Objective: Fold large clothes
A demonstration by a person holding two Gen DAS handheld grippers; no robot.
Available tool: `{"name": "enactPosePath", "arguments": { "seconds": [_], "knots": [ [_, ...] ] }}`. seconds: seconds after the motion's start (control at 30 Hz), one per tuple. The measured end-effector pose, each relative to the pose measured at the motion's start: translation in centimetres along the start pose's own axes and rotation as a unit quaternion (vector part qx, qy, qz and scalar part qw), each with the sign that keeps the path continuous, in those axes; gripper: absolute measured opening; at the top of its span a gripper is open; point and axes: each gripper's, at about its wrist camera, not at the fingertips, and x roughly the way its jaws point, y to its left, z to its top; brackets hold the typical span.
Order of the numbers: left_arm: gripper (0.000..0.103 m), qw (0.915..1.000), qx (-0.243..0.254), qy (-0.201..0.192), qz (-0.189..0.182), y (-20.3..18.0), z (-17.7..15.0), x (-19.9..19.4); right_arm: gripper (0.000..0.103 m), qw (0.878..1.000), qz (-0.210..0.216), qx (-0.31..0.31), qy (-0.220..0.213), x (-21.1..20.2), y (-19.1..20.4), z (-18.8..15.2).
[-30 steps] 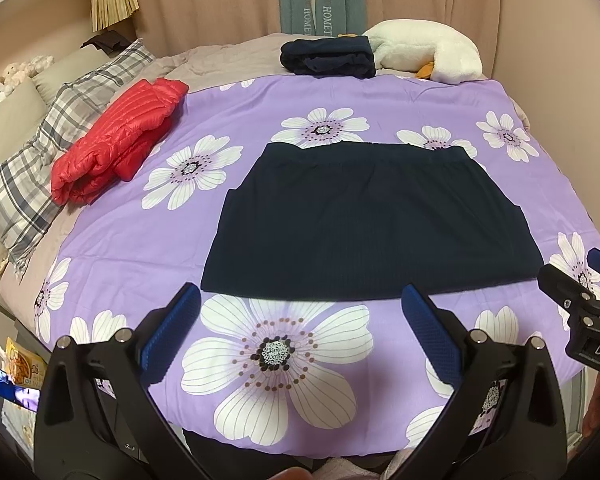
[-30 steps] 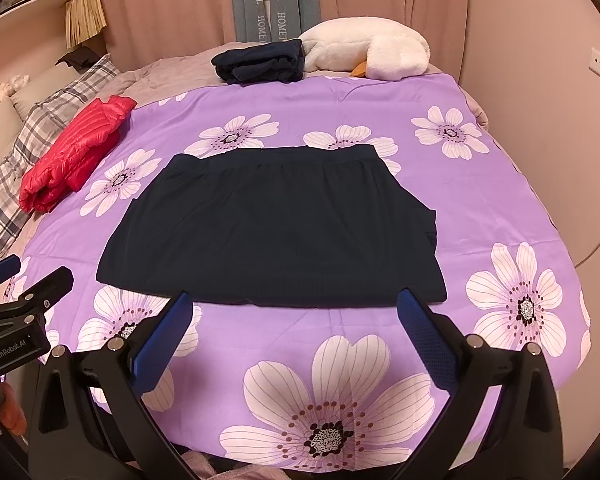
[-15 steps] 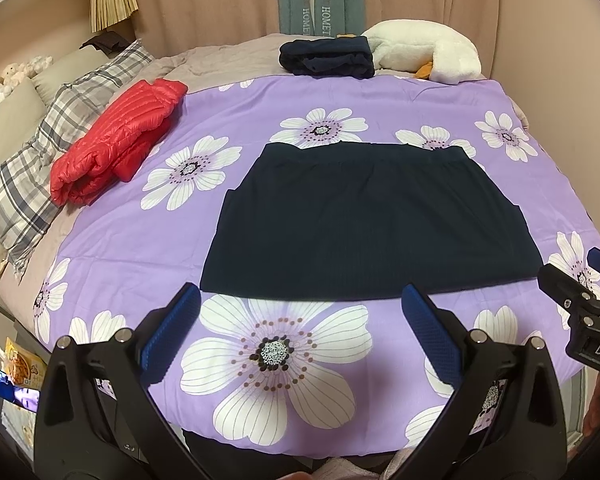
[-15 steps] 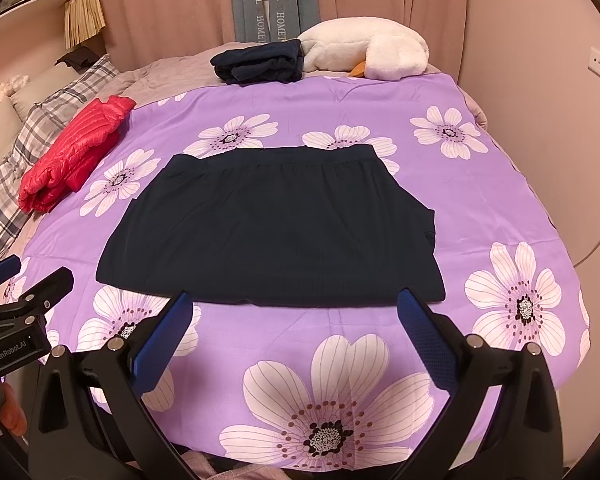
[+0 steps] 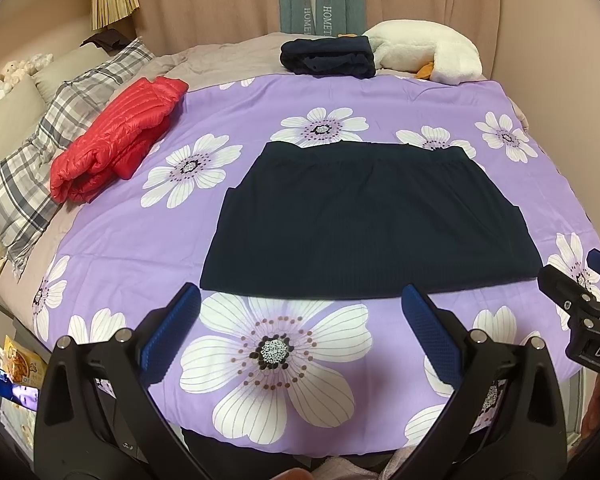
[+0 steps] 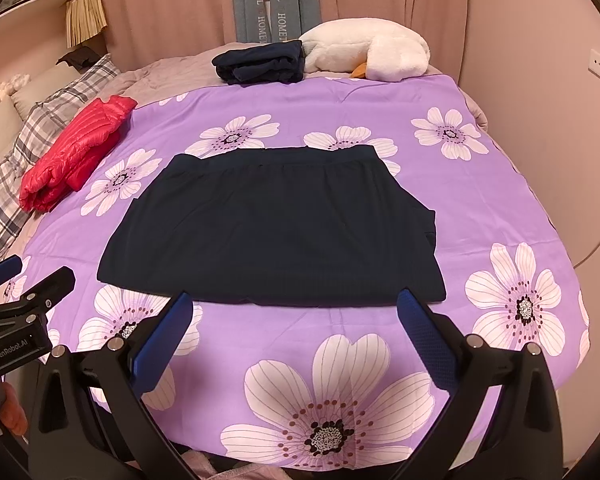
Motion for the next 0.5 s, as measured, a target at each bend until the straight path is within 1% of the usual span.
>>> {"name": "enactPosePath", "arguments": {
  "seconds": [0.5],
  "knots": [
    [0.101, 1.0, -0.008, 0.003, 0.004, 0.07, 0.15, -0.15, 0.102, 1.0, -0.001, 0.001, 0.0, -0.14, -0.1, 0.14]
  ]
}}
